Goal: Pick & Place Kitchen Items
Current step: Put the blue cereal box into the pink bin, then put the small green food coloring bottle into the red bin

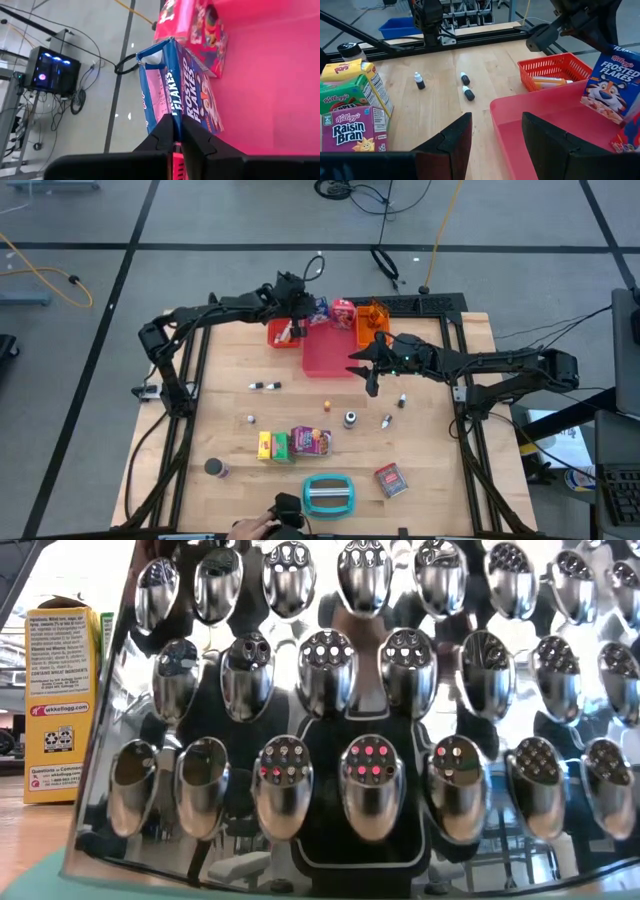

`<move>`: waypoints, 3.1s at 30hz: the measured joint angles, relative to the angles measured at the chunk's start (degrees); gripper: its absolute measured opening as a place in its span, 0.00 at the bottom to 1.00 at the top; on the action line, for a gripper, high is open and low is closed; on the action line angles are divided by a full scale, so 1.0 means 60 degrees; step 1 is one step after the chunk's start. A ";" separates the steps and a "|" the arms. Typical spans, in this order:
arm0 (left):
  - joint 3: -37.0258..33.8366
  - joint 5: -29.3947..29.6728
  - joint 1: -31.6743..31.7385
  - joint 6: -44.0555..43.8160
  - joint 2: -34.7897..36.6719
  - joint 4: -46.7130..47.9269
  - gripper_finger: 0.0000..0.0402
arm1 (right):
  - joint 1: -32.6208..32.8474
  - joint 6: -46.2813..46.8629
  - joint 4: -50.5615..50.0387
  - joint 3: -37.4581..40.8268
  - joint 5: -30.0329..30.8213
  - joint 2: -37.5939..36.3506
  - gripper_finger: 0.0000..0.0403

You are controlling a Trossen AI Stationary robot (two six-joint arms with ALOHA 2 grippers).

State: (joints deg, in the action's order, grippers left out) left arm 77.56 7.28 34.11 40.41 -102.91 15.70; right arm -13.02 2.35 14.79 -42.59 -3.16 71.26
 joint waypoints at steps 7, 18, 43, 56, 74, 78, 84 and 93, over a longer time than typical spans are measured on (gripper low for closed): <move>0.0000 0.0124 -0.0001 -0.0020 0.0000 0.0040 0.13 | 0.0000 0.0000 -0.0026 0.0000 -0.0004 0.0000 0.41; 0.0000 0.0545 0.0006 -0.0714 0.0000 0.0037 0.29 | 0.0000 0.0004 -0.0413 -0.0001 -0.0007 0.0000 0.41; -0.0004 0.0529 -0.0548 -0.4175 0.2084 0.2112 0.33 | 0.1820 0.3711 -0.7581 -0.0007 0.1967 -0.1382 0.41; -0.0031 0.0544 -0.1516 -0.4502 0.2178 0.3044 0.33 | 0.2685 0.8384 -0.9940 0.0188 0.2319 -0.1384 0.41; -0.0036 0.0551 -0.1633 -0.4293 0.2178 0.2922 0.33 | 0.2688 1.0481 -0.7384 0.1967 0.2276 -0.1366 0.41; -0.0036 0.0551 -0.1633 -0.4297 0.2178 0.2918 0.33 | 0.2688 1.0644 -0.7460 0.1974 0.2303 -0.1232 0.41; -0.0036 0.0555 -0.1625 -0.4271 0.2178 0.2911 0.33 | 0.2688 1.0638 -0.7423 0.1978 0.2274 -0.1081 0.41; -0.0036 0.0558 -0.1625 -0.4264 0.2178 0.2867 0.33 | 0.2688 1.0783 -0.7440 0.1978 0.2514 -0.0690 0.41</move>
State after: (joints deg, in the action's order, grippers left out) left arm 77.34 10.63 24.36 14.83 -89.84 32.91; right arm 3.11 67.05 -29.86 -30.72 11.92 67.13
